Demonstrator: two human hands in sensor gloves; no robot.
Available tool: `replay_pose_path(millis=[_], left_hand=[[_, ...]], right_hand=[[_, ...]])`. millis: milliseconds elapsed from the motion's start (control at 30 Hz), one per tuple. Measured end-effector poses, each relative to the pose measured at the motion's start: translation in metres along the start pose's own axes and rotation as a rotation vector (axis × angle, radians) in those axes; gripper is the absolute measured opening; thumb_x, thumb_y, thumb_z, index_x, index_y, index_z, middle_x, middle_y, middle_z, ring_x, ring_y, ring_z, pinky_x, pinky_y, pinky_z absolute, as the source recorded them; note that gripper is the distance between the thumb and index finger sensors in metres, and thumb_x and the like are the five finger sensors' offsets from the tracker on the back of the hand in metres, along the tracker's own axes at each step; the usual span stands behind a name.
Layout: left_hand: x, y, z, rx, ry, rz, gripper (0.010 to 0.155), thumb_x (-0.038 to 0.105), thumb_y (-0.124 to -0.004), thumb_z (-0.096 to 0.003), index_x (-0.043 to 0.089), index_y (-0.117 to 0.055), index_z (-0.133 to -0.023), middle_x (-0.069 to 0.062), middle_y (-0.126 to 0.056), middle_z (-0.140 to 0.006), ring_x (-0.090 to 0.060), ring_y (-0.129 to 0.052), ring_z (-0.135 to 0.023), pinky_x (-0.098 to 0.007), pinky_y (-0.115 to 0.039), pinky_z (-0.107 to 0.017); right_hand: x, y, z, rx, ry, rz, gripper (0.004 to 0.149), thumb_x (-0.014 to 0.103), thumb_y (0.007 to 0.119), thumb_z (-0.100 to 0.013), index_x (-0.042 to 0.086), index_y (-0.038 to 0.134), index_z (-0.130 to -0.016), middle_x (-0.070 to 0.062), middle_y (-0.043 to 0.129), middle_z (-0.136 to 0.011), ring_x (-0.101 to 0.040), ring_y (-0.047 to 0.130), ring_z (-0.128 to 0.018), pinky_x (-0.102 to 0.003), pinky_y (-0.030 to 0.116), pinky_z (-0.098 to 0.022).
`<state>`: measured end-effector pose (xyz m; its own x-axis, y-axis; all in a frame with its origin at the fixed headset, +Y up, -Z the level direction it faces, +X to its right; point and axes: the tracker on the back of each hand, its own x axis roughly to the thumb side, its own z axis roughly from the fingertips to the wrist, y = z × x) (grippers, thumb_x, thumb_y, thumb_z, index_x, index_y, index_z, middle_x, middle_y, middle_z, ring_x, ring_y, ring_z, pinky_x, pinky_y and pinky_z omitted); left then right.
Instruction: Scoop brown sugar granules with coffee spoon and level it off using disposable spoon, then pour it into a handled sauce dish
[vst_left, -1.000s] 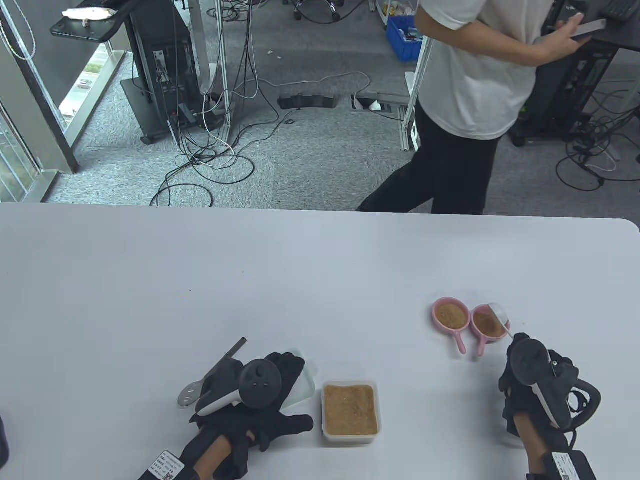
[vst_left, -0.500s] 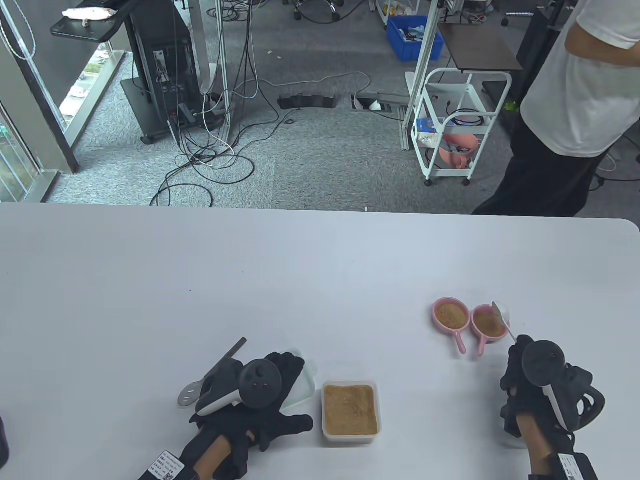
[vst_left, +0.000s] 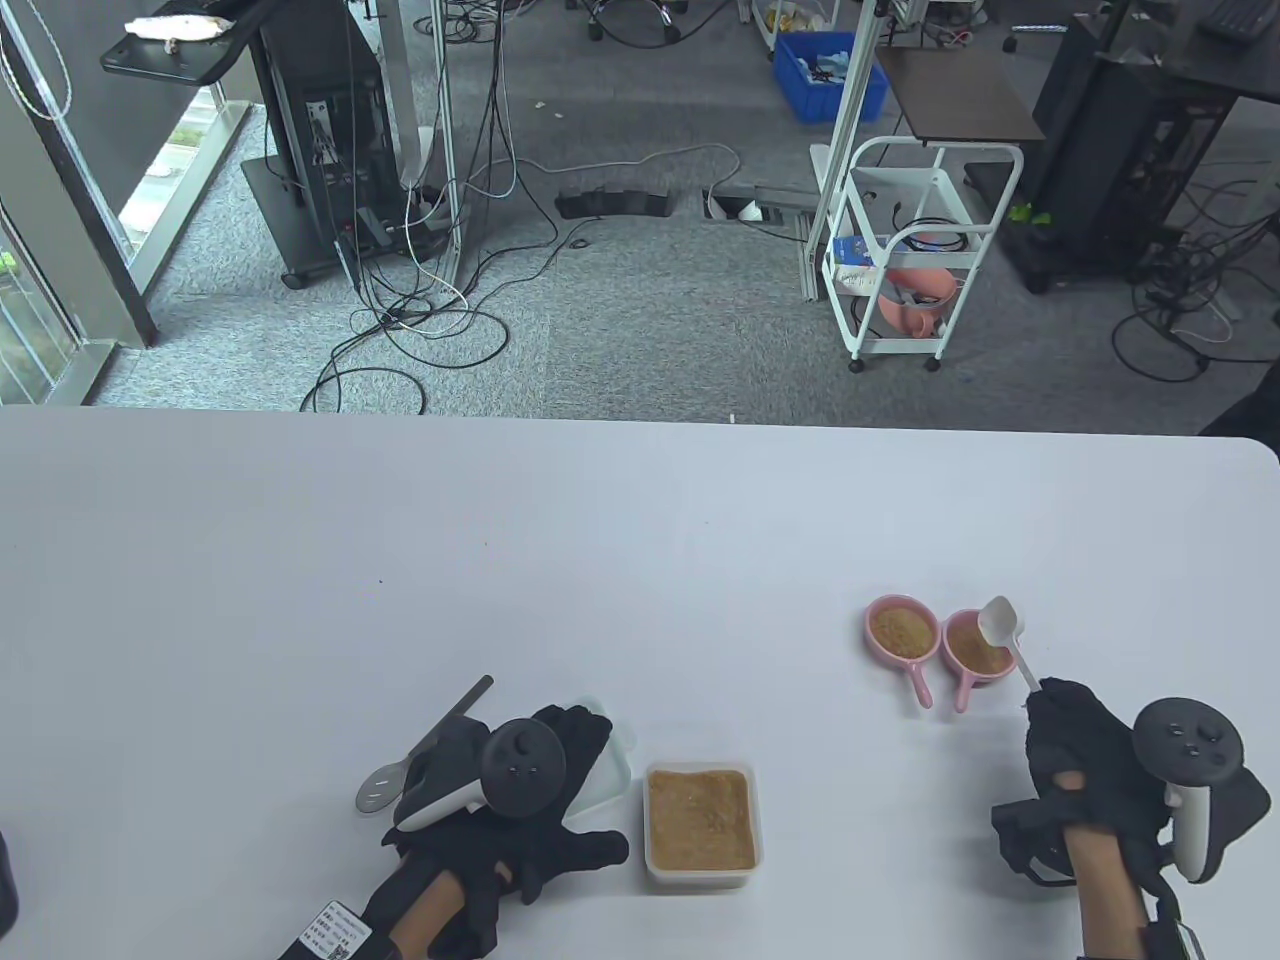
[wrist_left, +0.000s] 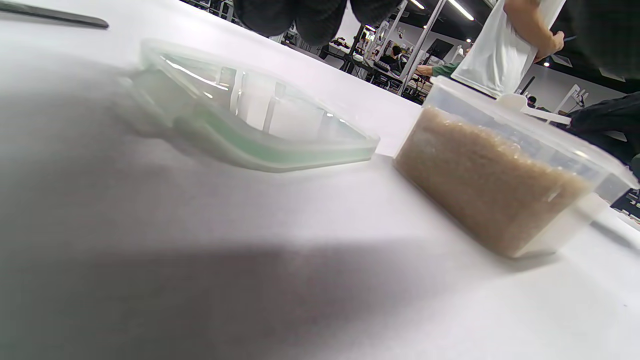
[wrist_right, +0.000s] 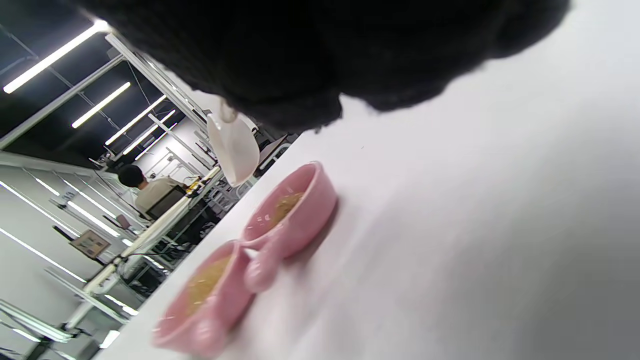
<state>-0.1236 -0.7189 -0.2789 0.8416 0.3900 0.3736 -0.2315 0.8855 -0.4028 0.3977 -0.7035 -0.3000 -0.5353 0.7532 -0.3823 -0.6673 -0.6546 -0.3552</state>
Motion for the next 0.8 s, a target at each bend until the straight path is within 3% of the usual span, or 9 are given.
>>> replay_pose_path(millis=[167, 367, 500, 633, 800], left_hand=[[0.012, -0.002, -0.001, 0.007, -0.035, -0.016, 0.110, 0.089, -0.064, -0.0297, 0.032, -0.025, -0.116, 0.003, -0.032, -0.125, -0.034, -0.039, -0.121, -0.055, -0.036, -0.085], [0.029, -0.006, -0.005, 0.012, -0.067, -0.044, 0.112, 0.088, -0.067, -0.0291, 0.031, -0.024, -0.115, 0.002, -0.032, -0.125, -0.034, -0.039, -0.121, -0.055, -0.036, -0.085], [0.038, -0.013, -0.009, 0.005, -0.071, -0.079, 0.112, 0.087, -0.067, -0.0296, 0.030, -0.023, -0.115, 0.001, -0.032, -0.125, -0.034, -0.040, -0.121, -0.055, -0.036, -0.085], [0.041, -0.019, -0.012, -0.008, -0.070, -0.086, 0.113, 0.087, -0.068, -0.0296, 0.029, -0.022, -0.115, 0.001, -0.032, -0.125, -0.034, -0.041, -0.121, -0.055, -0.036, -0.085], [0.042, -0.023, -0.015, -0.012, -0.059, -0.097, 0.113, 0.087, -0.068, -0.0297, 0.029, -0.021, -0.115, 0.001, -0.033, -0.124, -0.034, -0.041, -0.121, -0.055, -0.036, -0.085]], right_hand=[[0.015, 0.002, 0.011, 0.145, -0.074, -0.163, 0.043, 0.035, 0.086, -0.047, 0.013, 0.092, -0.084, -0.004, 0.101, -0.045, -0.025, 0.097, -0.020, -0.050, 0.079, -0.037], [0.047, 0.026, 0.034, 0.459, -0.239, -0.296, 0.043, 0.035, 0.085, -0.048, 0.013, 0.092, -0.084, -0.003, 0.100, -0.045, -0.025, 0.096, -0.020, -0.050, 0.079, -0.038], [0.069, 0.048, 0.057, 0.649, -0.345, -0.251, 0.043, 0.035, 0.085, -0.048, 0.013, 0.092, -0.084, -0.003, 0.100, -0.045, -0.025, 0.096, -0.020, -0.050, 0.079, -0.038], [0.081, 0.065, 0.074, 0.771, -0.419, -0.166, 0.043, 0.034, 0.086, -0.048, 0.013, 0.092, -0.084, -0.004, 0.100, -0.045, -0.025, 0.096, -0.020, -0.050, 0.078, -0.038], [0.098, 0.076, 0.095, 0.785, -0.572, 0.070, 0.043, 0.034, 0.087, -0.047, 0.012, 0.093, -0.084, -0.005, 0.101, -0.045, -0.026, 0.096, -0.020, -0.051, 0.078, -0.038]])
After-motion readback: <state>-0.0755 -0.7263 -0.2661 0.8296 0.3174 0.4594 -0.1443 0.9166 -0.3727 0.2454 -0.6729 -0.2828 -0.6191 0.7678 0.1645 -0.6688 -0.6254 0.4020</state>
